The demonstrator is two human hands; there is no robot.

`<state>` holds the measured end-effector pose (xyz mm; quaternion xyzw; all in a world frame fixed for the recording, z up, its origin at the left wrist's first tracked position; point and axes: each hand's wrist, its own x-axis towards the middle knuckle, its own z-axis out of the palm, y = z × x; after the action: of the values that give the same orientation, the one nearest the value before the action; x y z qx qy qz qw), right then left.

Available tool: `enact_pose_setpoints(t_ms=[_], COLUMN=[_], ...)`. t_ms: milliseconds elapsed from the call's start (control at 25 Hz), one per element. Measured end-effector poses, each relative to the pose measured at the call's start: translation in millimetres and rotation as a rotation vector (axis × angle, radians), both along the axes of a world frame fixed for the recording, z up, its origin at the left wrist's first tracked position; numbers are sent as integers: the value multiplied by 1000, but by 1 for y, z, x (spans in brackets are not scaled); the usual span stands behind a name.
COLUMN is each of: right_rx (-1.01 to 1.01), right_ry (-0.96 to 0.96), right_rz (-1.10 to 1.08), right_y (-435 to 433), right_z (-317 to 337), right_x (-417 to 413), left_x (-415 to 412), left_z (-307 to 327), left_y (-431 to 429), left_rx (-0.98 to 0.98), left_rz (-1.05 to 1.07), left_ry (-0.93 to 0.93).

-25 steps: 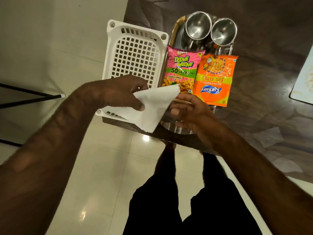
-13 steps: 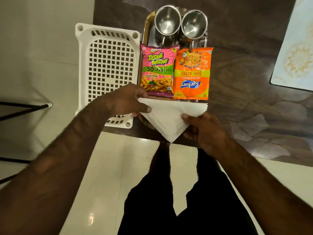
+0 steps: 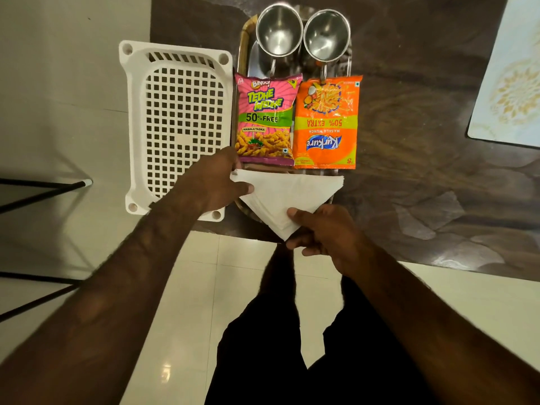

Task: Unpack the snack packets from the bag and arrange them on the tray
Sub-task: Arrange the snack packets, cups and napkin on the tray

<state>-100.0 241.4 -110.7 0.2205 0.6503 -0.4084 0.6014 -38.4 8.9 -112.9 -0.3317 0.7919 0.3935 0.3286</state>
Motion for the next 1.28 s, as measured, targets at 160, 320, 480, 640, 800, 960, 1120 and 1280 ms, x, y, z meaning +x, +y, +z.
enact_pose_setpoints(t_ms=[160, 320, 480, 640, 800, 960, 1120, 1280], right_rx=[22, 94, 146, 165, 144, 120, 169, -16], right_ry=[33, 58, 51, 24, -38, 12, 166, 314], right_rz=[27, 163, 250, 317, 470, 467, 414, 406], right_y=[-10, -17, -17, -16, -8, 3, 8, -26], right_z=[3, 3, 2, 0, 9, 23, 35, 56], right_x=[-3, -3, -5, -8, -16, -37, -65, -83], left_x=[2, 5, 6, 7, 11, 18, 30, 58], left_z=[0, 0, 1, 0, -1, 2, 13, 25], left_y=[-2, 1, 3, 4, 0, -13, -24, -38], left_rx=[-183, -240, -285, -311, -269, -190, -106, -25], left_rz=[-100, -145, -181, -195, -124, 54, 249, 198], left_ry=[22, 40, 41, 52, 31, -27, 36, 57])
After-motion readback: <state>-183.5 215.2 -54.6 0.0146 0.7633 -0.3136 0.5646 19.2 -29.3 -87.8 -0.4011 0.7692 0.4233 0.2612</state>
